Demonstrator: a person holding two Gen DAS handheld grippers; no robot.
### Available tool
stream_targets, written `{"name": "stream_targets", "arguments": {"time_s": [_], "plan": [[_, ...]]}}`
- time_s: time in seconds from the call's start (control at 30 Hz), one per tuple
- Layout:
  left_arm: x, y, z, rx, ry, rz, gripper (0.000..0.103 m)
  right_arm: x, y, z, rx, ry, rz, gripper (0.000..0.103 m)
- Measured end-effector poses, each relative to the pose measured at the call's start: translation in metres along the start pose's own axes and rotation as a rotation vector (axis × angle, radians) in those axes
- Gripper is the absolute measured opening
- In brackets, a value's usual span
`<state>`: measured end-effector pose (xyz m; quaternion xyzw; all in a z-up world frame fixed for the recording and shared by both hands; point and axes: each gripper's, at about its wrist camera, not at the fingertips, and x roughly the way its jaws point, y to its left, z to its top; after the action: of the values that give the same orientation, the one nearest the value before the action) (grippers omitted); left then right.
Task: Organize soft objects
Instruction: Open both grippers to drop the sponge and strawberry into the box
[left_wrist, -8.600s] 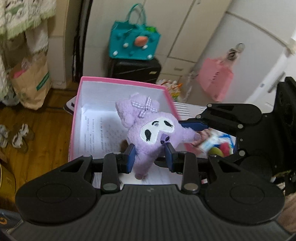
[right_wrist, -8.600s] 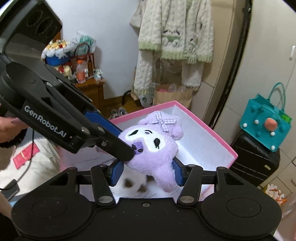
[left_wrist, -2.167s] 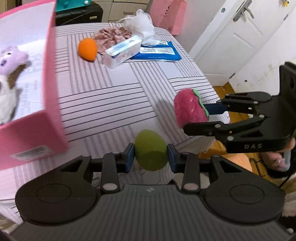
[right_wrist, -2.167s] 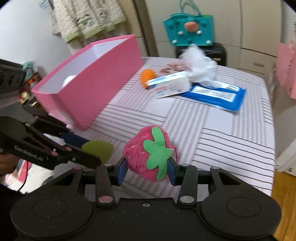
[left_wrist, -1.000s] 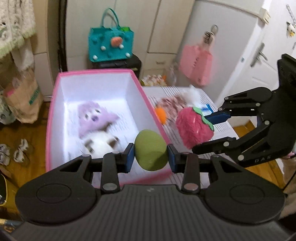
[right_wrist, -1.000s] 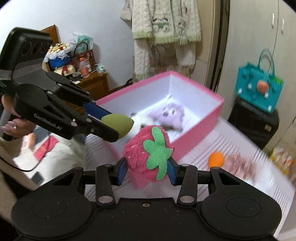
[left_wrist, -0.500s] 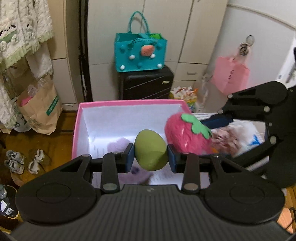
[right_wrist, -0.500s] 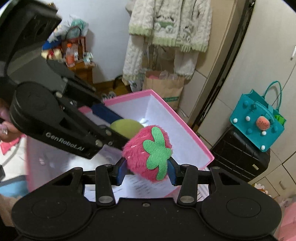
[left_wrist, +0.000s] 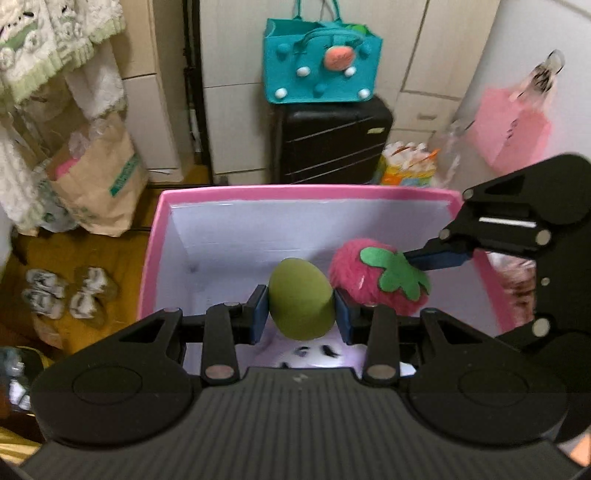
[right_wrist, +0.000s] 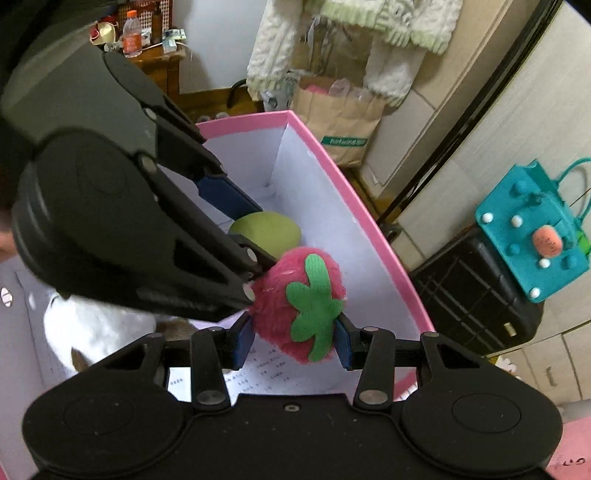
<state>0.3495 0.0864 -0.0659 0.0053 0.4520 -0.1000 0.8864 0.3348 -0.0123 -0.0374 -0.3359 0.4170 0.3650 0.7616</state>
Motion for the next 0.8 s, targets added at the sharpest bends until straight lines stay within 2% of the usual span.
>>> {"name": "stream_targets", "arguments": {"time_s": [0.2, 0.23, 0.3, 0.37, 0.5, 0.6, 0.7, 0.8], "plan": [[0.009, 0.005, -0.001, -0.004, -0.005, 0.032, 0.038, 0.019, 0.001, 0.008, -0.008, 0.048, 0.0, 0.049], [0.01, 0.005, -0.001, -0.008, -0.012, 0.03, 0.038, 0.021, 0.002, 0.007, -0.012, 0.05, -0.004, 0.051], [0.011, 0.005, -0.002, -0.011, -0.017, 0.016, 0.045, 0.026, 0.001, 0.005, -0.007, 0.058, -0.016, 0.059], [0.009, 0.003, -0.001, 0.0, -0.022, 0.003, 0.05, 0.029, -0.001, 0.005, 0.007, 0.053, -0.028, 0.063], [-0.005, 0.002, -0.003, 0.022, -0.058, -0.02, 0.054, 0.017, -0.005, -0.002, 0.039, -0.003, -0.023, 0.065], [-0.019, 0.003, -0.007, 0.038, -0.044, -0.038, 0.055, -0.003, -0.006, -0.012, 0.085, -0.071, -0.023, 0.065], [-0.035, 0.0, -0.014, 0.073, -0.068, -0.024, 0.056, -0.027, -0.004, -0.029, 0.149, -0.161, -0.005, 0.065], [-0.051, -0.005, -0.022, 0.098, -0.089, 0.008, 0.056, -0.046, 0.003, -0.04, 0.181, -0.213, -0.01, 0.065]]}}
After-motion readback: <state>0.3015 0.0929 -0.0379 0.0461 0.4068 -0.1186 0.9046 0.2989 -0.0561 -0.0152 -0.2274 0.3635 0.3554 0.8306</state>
